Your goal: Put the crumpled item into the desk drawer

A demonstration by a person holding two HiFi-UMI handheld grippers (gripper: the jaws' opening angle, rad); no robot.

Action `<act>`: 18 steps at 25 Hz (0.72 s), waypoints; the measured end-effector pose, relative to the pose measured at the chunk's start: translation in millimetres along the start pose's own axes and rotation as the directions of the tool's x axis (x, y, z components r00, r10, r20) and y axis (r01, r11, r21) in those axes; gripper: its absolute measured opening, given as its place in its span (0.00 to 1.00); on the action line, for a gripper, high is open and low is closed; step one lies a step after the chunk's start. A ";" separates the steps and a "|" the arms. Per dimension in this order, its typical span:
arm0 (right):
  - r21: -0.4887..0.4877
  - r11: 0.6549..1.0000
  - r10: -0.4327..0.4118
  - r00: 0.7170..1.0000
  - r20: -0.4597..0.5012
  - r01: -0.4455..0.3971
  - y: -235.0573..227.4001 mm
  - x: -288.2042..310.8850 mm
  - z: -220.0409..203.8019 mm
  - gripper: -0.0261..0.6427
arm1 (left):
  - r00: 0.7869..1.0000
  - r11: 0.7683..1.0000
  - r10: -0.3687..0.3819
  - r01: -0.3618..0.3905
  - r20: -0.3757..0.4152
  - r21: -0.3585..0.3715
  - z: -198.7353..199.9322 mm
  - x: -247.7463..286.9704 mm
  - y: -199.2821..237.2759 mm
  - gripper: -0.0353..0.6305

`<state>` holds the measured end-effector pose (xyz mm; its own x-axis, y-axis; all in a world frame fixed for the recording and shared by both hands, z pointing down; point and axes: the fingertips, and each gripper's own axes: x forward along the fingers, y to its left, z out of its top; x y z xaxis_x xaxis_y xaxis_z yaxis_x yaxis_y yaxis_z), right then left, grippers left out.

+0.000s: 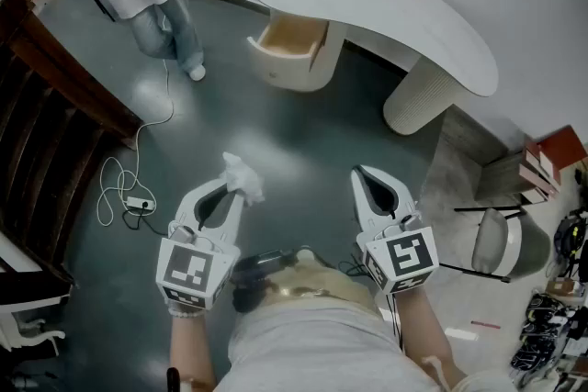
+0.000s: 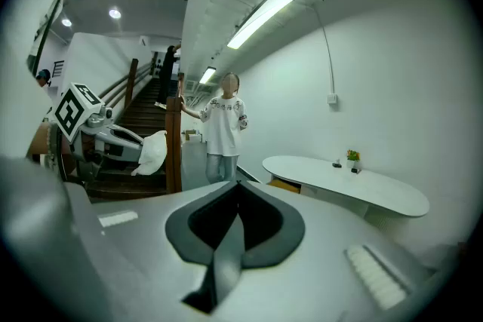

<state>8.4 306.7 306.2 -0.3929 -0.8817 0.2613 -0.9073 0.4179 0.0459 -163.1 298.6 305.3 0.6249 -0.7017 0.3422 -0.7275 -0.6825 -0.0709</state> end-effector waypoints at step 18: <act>-0.001 1.000 0.014 1.000 0.000 -0.014 1.8 4.9 -2.3 0.05 | 1.000 1.000 0.007 -0.007 0.000 0.007 -0.2 1.6 1.6 0.08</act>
<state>5.2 303.7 309.8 -0.4052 -0.8759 0.2619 -0.9018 0.4300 0.0430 -163.3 296.4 305.9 0.6200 -0.7064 0.3414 -0.7299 -0.6790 -0.0794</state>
